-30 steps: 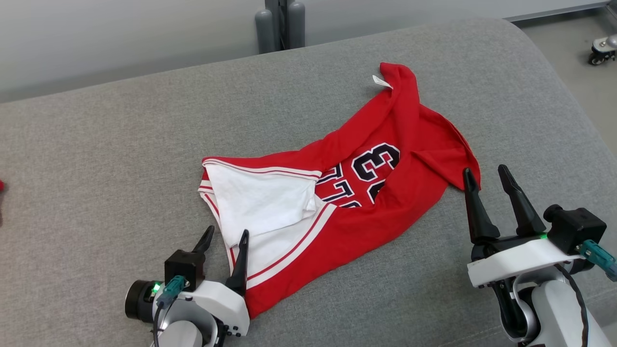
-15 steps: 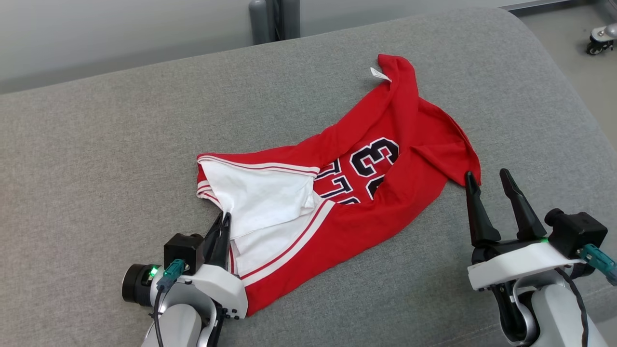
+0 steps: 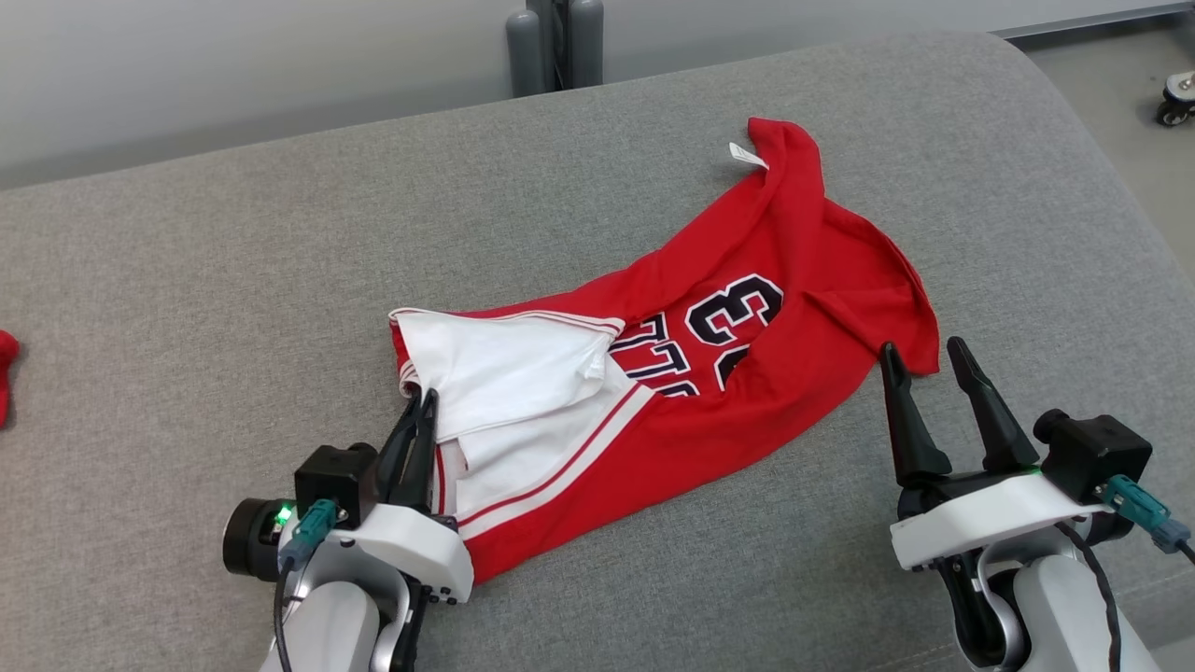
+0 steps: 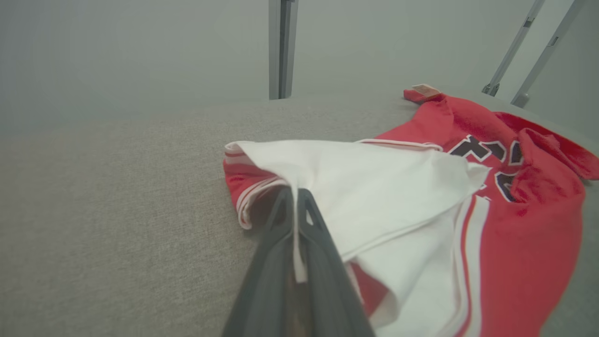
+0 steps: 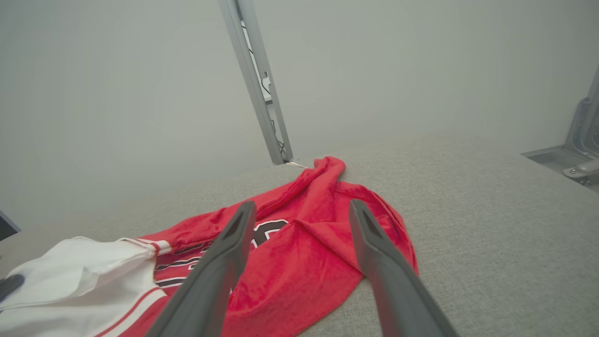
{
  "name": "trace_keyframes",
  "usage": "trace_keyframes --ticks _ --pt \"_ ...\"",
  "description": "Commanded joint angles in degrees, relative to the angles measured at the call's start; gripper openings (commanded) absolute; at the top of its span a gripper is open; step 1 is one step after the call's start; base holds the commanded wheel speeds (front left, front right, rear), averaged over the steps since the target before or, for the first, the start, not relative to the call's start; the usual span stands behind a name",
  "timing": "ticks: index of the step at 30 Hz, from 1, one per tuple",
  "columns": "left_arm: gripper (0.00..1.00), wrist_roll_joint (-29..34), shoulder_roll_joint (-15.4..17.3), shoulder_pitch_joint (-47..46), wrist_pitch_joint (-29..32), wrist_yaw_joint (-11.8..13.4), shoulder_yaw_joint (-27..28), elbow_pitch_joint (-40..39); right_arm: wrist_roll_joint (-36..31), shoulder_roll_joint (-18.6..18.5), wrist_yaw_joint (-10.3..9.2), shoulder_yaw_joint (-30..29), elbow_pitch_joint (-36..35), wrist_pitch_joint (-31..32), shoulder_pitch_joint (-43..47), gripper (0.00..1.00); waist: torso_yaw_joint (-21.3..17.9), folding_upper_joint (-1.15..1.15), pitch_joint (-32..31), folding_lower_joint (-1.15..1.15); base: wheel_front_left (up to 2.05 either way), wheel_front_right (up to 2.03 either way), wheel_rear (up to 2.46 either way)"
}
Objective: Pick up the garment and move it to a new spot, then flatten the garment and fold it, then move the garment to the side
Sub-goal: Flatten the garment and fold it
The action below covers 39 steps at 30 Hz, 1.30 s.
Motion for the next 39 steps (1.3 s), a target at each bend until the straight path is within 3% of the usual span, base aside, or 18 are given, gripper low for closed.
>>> trace_keyframes --ticks 1,6,7,8,9,14,19,29,35,39 --pt "0.0 -0.25 0.35 -0.05 -0.26 -0.2 0.81 -0.67 0.04 -0.11 -0.02 0.02 -0.01 0.09 -0.57 1.0 -0.07 0.0 0.02 0.0 0.0 0.0 0.0" --pt "0.0 0.18 2.04 -2.43 -0.26 0.14 3.02 -0.33 0.23 0.09 -0.02 0.57 0.1 0.05 -1.1 1.0 -0.7 0.0 0.28 0.0 0.0 0.0 0.0" --pt "0.15 0.25 2.52 -2.71 0.18 0.2 3.12 1.18 0.31 0.13 -0.02 0.77 0.18 0.03 -1.11 1.0 -0.89 0.0 0.31 0.0 0.0 0.0 0.0" --pt "0.65 0.84 3.17 -3.18 1.13 0.43 2.8 2.75 0.38 0.15 -0.02 0.99 0.3 0.01 -1.11 1.0 -1.09 0.0 0.33 0.0 0.0 0.0 0.0" --pt "1.0 1.14 3.57 -3.94 1.49 0.73 2.68 3.85 0.47 0.19 -0.02 1.23 0.43 -0.01 -1.1 1.0 -1.26 0.0 0.33 0.0 0.0 0.0 0.0" --pt "1.0 0.67 3.66 -5.0 0.63 2.75 4.13 5.76 0.95 0.41 -0.02 1.92 1.06 -0.18 -1.04 1.0 -1.64 0.0 0.13 0.0 0.0 0.0 0.0" --pt "1.0 0.84 3.1 -4.24 -0.18 1.41 3.73 2.84 1.02 0.44 -0.02 1.52 1.22 -0.34 -0.73 1.0 -0.97 0.0 -0.56 0.0 0.0 0.0 0.0" --pt "1.0 3.49 1.18 3.11 -0.23 -0.99 1.5 -11.1 0.82 0.26 -0.02 1.9 1.05 -0.48 -0.14 1.0 0.77 0.0 -2.26 0.0 0.0 0.0 0.0" --pt "1.0 6.57 0.95 3.16 -0.25 -2.9 -3.05 -8.76 1.28 0.33 -0.02 2.74 1.01 -0.5 -0.55 1.0 -0.25 0.0 -1.78 0.0 0.0 0.0 0.0" --pt "1.0 9.28 1.27 1.02 -0.13 -2.65 -5.44 -3.79 1.72 0.42 -0.02 2.89 1.1 -0.49 -0.97 1.0 -2.09 0.0 -0.91 0.0 0.0 0.0 0.0"
